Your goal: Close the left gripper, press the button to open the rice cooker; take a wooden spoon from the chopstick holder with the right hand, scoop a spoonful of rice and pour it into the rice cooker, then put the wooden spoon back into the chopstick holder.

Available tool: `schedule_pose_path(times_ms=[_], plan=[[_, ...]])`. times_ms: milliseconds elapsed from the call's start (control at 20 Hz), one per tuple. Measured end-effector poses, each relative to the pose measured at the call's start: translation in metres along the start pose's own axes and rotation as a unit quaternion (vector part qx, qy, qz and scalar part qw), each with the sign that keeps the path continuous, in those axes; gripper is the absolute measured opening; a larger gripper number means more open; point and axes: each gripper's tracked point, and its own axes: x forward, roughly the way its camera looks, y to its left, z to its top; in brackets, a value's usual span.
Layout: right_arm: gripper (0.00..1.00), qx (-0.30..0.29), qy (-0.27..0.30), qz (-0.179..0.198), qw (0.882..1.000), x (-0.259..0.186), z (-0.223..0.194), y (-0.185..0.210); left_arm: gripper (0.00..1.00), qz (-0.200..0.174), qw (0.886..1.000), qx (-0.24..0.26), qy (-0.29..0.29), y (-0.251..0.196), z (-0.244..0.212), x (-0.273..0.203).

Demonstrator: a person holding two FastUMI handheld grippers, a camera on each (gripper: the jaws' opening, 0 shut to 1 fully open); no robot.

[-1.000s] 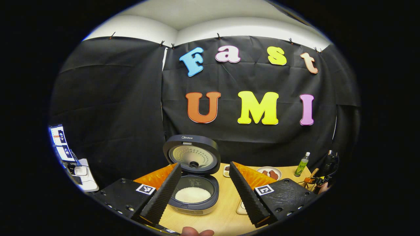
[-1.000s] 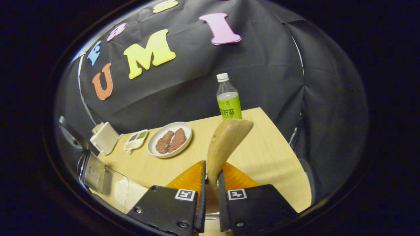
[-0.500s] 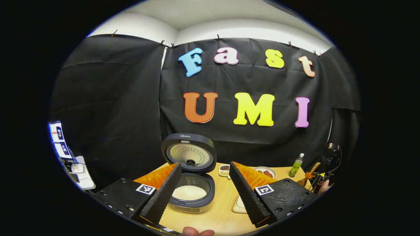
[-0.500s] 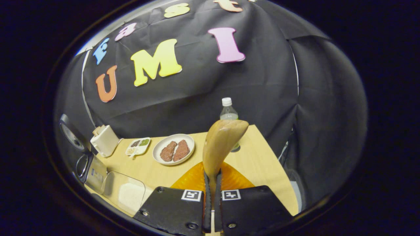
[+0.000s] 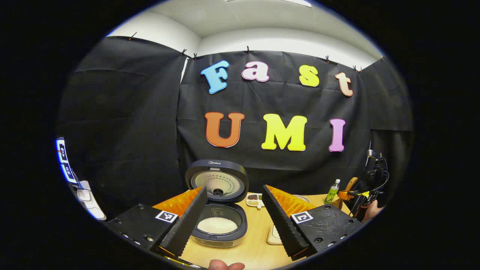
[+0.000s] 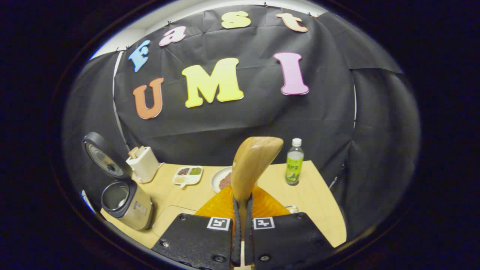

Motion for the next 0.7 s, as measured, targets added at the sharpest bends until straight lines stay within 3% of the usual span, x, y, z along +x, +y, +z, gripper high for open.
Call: schedule_pose_path(times_ms=[250,700], plan=[[0.09,-0.003,0.040,0.000,0.999,0.013,-0.046,0.059,0.95,0.015,1.000,0.007,0.002,0.040,-0.002,-0.003],[0.09,-0.080,0.094,-0.072,0.990,0.051,-0.131,0.076,0.95,0.048,0.998,0.021,0.023,0.100,-0.014,-0.019]])
